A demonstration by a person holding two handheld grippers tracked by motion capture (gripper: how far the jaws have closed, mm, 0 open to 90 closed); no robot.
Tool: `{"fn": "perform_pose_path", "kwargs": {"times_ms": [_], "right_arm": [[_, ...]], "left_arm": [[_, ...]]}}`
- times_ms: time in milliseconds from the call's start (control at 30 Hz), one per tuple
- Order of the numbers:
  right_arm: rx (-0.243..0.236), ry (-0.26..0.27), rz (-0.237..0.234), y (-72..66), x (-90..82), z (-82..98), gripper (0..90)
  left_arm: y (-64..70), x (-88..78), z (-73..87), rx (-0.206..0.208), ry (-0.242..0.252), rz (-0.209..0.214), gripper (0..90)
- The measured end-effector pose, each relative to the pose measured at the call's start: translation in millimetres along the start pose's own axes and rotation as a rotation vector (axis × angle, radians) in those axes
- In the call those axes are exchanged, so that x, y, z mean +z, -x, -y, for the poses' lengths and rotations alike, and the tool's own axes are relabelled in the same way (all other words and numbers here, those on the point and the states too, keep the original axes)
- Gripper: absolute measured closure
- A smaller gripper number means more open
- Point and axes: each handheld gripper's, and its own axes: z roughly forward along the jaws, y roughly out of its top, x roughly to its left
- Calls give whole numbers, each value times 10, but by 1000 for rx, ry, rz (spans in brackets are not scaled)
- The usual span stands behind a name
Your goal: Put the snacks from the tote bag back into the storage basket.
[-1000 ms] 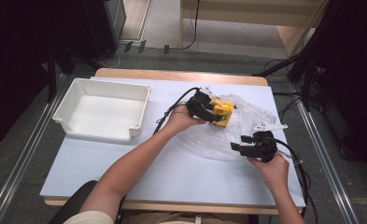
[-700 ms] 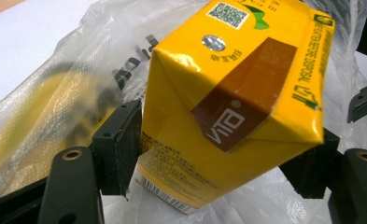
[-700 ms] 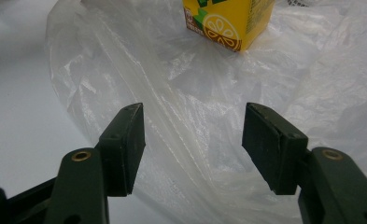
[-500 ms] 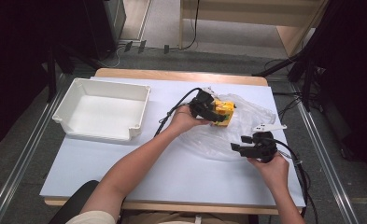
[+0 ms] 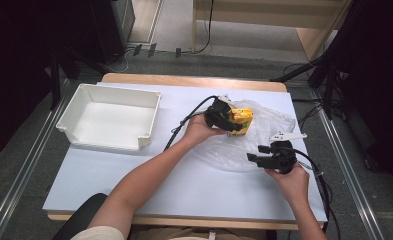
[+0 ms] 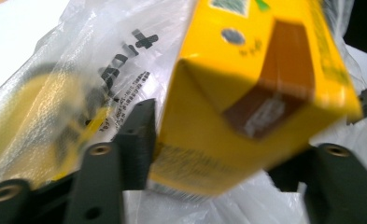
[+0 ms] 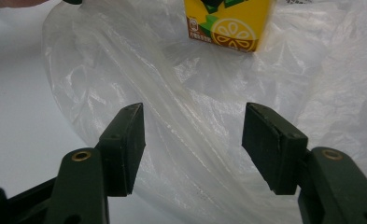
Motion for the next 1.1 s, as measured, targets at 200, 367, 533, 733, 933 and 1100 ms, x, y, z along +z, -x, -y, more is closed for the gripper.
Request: {"fn": "perform_pose_path", "kwargs": {"times_ms": [200, 367, 533, 733, 933, 1100], "right_arm": [[8, -4, -7, 8, -3, 7, 404], [15, 9, -9, 16, -13, 8, 404], [16, 14, -12, 11, -17, 8, 404], [23, 23, -11, 7, -32, 4, 404], [23, 23, -14, 0, -31, 3, 404], [18, 26, -10, -3, -36, 2, 404]], "left_arm": [[27, -12, 24, 9, 13, -20, 484], [8, -42, 7, -24, 14, -19, 506], [12, -85, -13, -18, 5, -21, 520], [46, -182, -73, -12, 19, -17, 521], [84, -312, -152, 4, 24, -5, 521], [118, -386, -176, 11, 19, -1, 522]]}}
